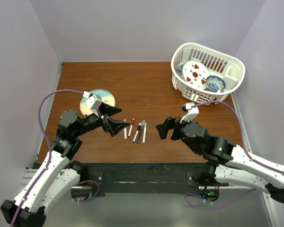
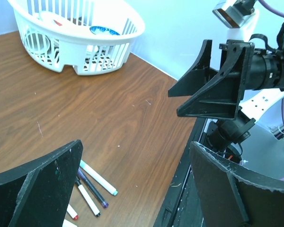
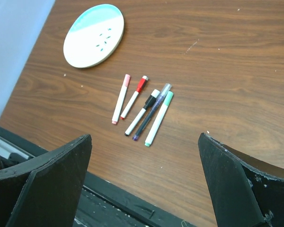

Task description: Insert the pens into the pen caps

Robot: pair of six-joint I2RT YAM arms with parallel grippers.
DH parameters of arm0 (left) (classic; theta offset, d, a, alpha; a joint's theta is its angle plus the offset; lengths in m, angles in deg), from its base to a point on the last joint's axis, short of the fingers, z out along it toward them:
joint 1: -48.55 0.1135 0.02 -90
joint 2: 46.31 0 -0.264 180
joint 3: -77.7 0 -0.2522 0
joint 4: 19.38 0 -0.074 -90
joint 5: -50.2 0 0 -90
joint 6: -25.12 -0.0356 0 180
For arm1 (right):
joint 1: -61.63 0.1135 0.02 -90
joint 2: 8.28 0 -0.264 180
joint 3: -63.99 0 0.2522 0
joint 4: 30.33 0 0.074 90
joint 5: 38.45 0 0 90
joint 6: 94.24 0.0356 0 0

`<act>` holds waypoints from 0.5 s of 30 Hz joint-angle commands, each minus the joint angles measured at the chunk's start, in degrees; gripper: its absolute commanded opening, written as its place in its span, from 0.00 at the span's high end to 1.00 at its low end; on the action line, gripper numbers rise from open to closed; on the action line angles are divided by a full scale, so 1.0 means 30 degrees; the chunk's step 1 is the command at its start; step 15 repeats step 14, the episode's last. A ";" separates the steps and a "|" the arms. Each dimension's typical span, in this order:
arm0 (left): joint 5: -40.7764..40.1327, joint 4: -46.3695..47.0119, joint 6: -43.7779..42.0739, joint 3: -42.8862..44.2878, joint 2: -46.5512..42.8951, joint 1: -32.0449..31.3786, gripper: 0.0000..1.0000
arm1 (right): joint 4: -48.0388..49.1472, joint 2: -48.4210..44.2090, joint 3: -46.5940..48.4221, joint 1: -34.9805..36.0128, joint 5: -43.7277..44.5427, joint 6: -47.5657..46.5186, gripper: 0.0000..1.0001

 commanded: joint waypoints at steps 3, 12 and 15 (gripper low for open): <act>0.0057 0.0976 -0.0344 -0.0115 -0.0031 0.0241 0.00 | 0.0952 0.0371 0.0821 -0.0009 0.0602 0.0165 0.01; 0.0408 0.1063 -0.0315 -0.0202 -0.0002 0.0534 0.00 | 0.1450 0.0284 0.0616 -0.0009 0.0368 0.0107 0.02; 0.0437 0.1092 -0.0286 -0.0203 -0.0002 0.0593 0.00 | 0.1596 0.0226 0.0645 0.0020 0.0281 0.0078 0.01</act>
